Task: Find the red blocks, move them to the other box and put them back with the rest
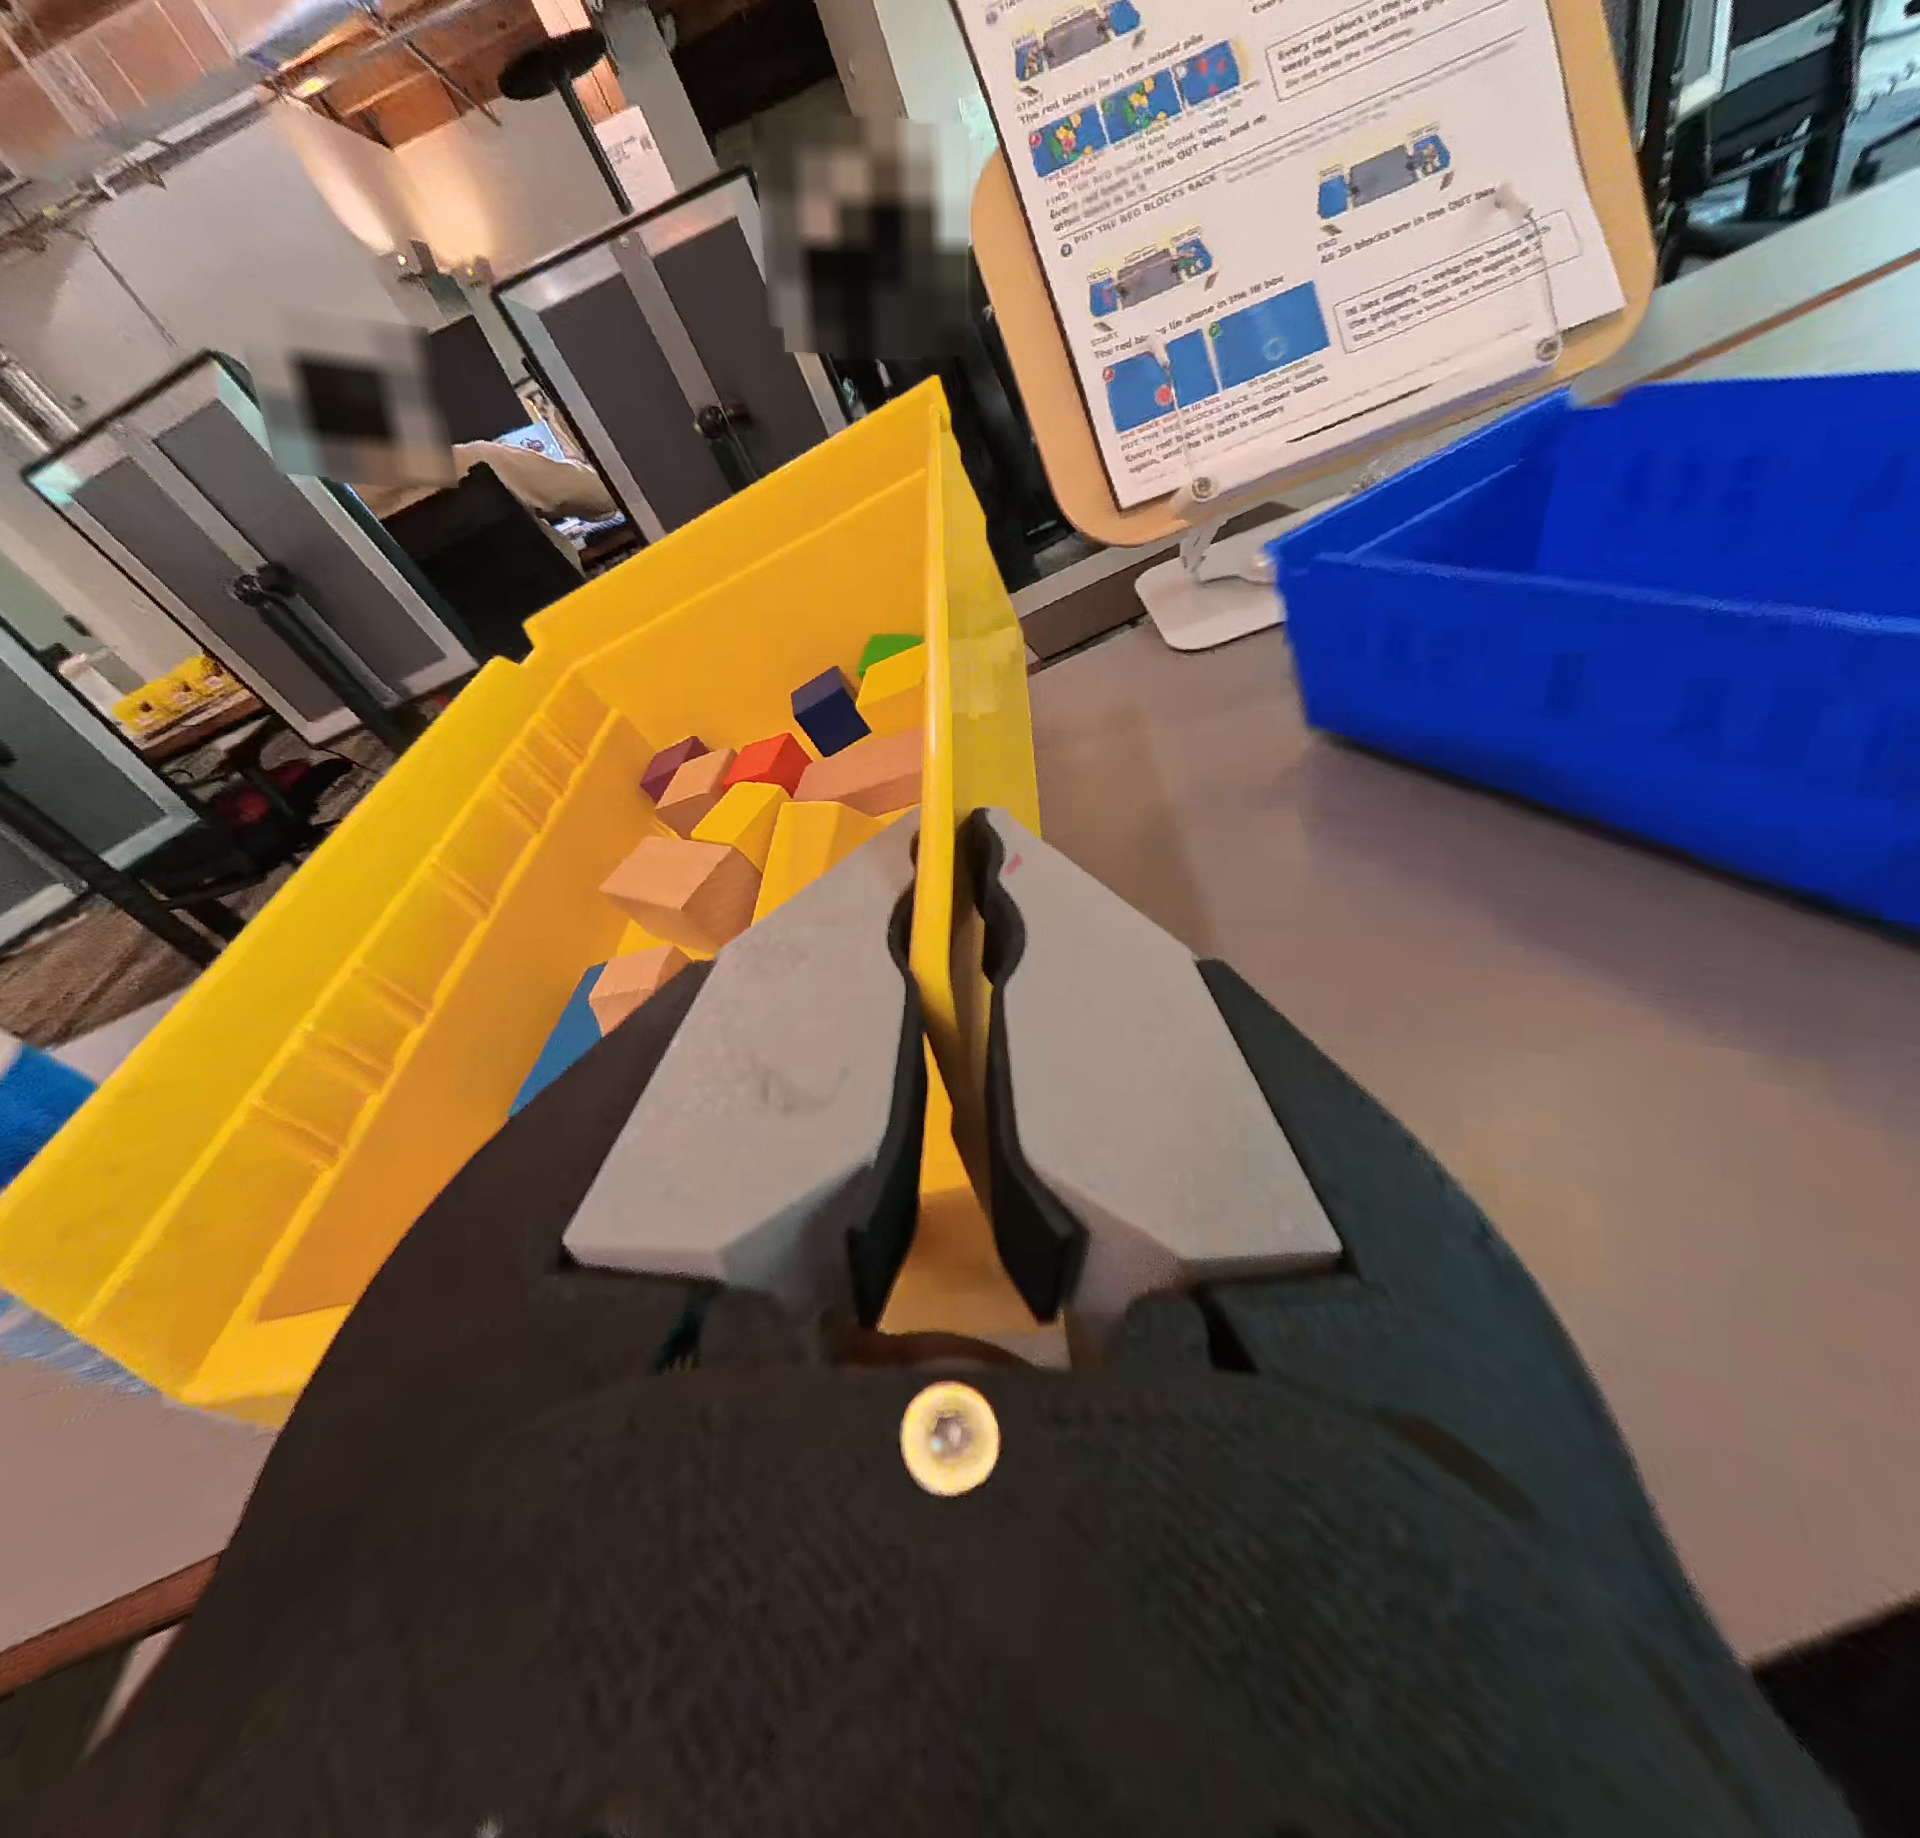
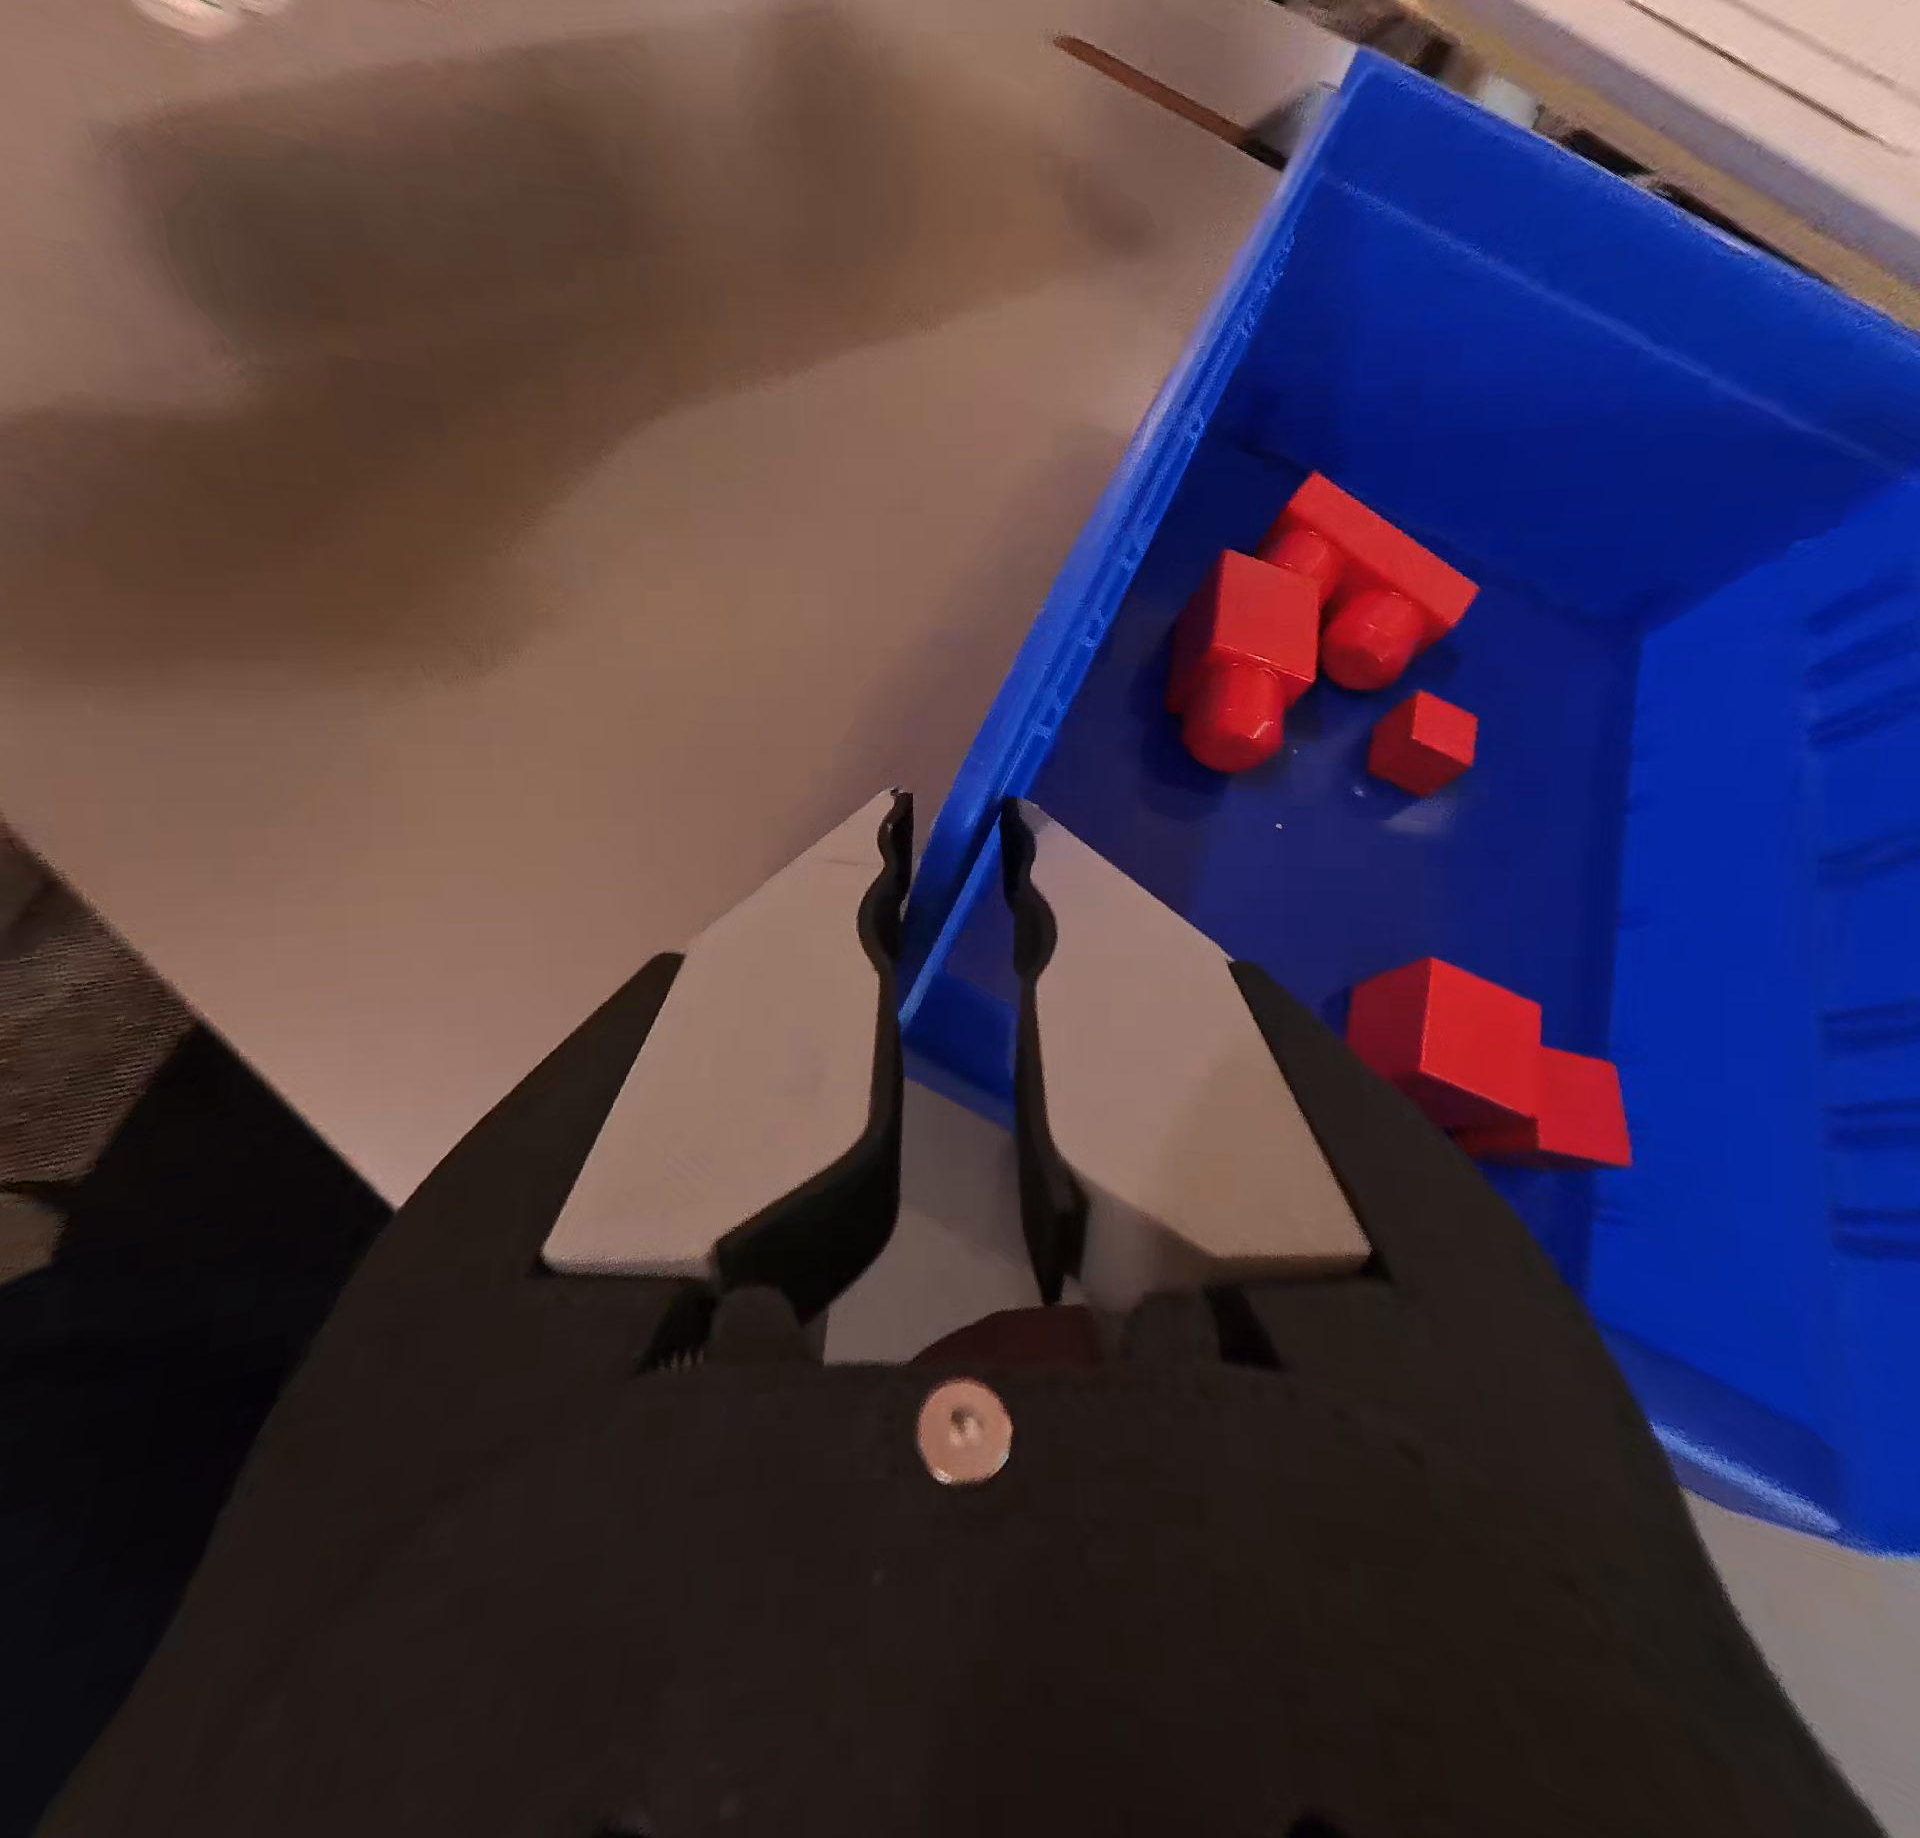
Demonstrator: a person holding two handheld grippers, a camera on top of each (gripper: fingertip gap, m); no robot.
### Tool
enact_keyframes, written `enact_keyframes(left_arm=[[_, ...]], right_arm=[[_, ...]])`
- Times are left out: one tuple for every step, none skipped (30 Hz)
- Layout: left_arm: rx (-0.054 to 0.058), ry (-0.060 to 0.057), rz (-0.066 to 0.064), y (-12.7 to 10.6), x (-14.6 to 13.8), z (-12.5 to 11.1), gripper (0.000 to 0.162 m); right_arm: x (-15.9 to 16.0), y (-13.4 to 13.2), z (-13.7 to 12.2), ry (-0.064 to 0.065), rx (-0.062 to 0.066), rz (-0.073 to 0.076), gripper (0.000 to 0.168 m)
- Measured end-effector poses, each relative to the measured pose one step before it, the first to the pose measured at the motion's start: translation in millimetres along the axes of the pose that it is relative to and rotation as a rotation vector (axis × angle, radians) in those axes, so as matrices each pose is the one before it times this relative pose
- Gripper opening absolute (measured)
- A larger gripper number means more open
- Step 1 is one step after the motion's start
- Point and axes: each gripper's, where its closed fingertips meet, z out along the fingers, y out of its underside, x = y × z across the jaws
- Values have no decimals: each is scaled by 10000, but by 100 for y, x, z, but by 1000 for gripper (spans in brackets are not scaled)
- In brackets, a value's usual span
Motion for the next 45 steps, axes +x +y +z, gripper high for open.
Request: enact_keyframes(left_arm=[[-131, 27, 136, -607, -453, -441, 0], [-58, 14, 136, -555, -438, -386, 0], [-20, 51, 119, -430, -389, -310, 1], [-16, 61, 109, -334, -365, -232, 1], [18, 26, 66, -281, -354, -215, 1], [5, 28, 31, -203, -270, -185, 2], [7, -42, 11, -127, -244, -233, 2], [45, -60, -26, -113, -104, -274, 1], [44, -62, 72, -46, 30, -319, 1], [32, -77, 170, 7, 157, -307, 1], [5, -17, 236, -5, 360, -277, 1], [-23, 2, 321, -99, 483, -255, 1], [24, 12, 316, -309, 553, -228, 1], [96, 44, 230, -567, 629, -222, 1], [216, 21, 173, -862, 612, -228, 2], [321, 104, 80, -1110, 721, -230, 2], [261, 212, -30, -1140, 886, -208, 2], [266, 194, 20, -1124, 964, -99, 2], [312, 198, 77, -1057, 1097, 79, 2], [344, 169, 135, -990, 1201, 345, 2], [356, 164, 126, -957, 1259, 584, 2], [292, 211, 85, -908, 1296, 719, 2], [147, 289, 42, -849, 1362, 792, 2], [82, 340, -50, -918, 1462, 801, 2], [58, 386, -153, -883, 1567, 841, 2], [69, 435, -158, -713, 1657, 921, 2], [105, 450, -173, -472, 1717, 1065, 2], [136, 450, -196, -250, 1683, 1188, 2], [107, 444, -233, 4, 1671, 1256, 3], [16, 396, -207, 259, 1639, 1300, 3], [-70, 374, -176, 477, 1604, 1357, 3], [-73, 325, -212, 618, 1466, 1403, 3], [-103, 225, 165, 673, 1379, 1411, 3], [-315, 8, 746, 746, 1367, 1413, 4], [-103, -21, 367, 231, 1421, 1226, 4], [-150, 127, 140, 138, 1407, 1029, 3], [-72, 31, 81, -89, 922, 781, 3], [-102, 155, -22, -33, 768, 738, 3], [-42, 282, -147, -7, 787, 831, 3], [-10, 243, -224, 75, 644, 973, 4], [18, 225, -407, 108, 538, 1143, 4], [154, -44, -472, -70, 172, 1181, 4], [14, -170, -103, -27, 149, 1260, 4], [-12, -118, -118, -50, 409, 1362, 4], [67, 117, -310, -140, 852, 1427, 7]], right_arm=[[-2142, -920, 866, -342, 65, -21, 14], [-2220, -945, 1056, -364, 82, -50, 15], [-2264, -951, 1320, -371, 63, -76, 16], [-2266, -892, 1625, -382, -8, -15, 18], [-2246, -963, 1789, -395, 7, 22, 20], [-1993, -1234, 1685, -304, 187, -16, 23], [-1603, -1348, 1302, -163, 287, -86, 24], [-1334, -1249, 721, -154, 261, -100, 27], [-1010, -1158, 48, -128, 265, -73, 28], [-692, -1033, -537, -124, 317, -182, 28], [-314, -743, -977, -86, 284, -324, 28], [-74, -331, -1270, -127, 167, -348, 29], [107, -75, -1492, -199, 118, -237, 32], [230, 158, -1655, -263, 113, -136, 38], [374, 518, -1761, -273, -1, -108, 44], [627, 964, -1822, -173, -224, -64, 45], [994, 1189, -1849, 11, -299, 10, 45], [1293, 1108, -1848, 166, -136, 16, 41], [1695, 967, -1763, 370, 3, 38, 39], [2152, 898, -1558, 619, 31, 171, 38], [2237, 938, -1251, 626, -15, 262, 35], [1845, 1089, -948, 380, -129, 264, 33], [1454, 1175, -793, 181, -206, 250, 34], [1216, 1163, -743, 111, -224, 199, 36], [1073, 1065, -781, 109, -195, 117, 38], [1123, 810, -843, 212, -82, 72, 39], [1303, 544, -921, 368, 53, 60, 40], [1398, 390, -887, 417, 74, 32, 39], [1375, 375, -803, 377, 9, 13, 39], [1336, 423, -694, 329, -15, 46, 40], [1363, 504, -584, 328, 13, 157, 41], [1290, 606, -432, 268, 7, 273, 41], [1083, 696, -297, 122, -37, 347, 41], [967, 681, -191, 63, -42, 387, 41], [934, 602, -100, 69, -11, 367, 41], [794, 585, 4, 41, -32, 306, 40], [651, 635, 111, 22, -116, 244, 39], [640, 583, 146, 101, -132, 174, 39], [733, 304, 120, 237, 2, 103, 39], [748, 66, 123, 276, 111, 77, 38], [632, -2, 189, 201, 94, 90, 37], [599, 20, 277, 133, 24, 73, 32], [863, 35, 382, 231, -17, 47, 19], [1189, 70, 568, 394, -59, 63, 18], [1221, 124, 724, 394, -150, -7, 17]])
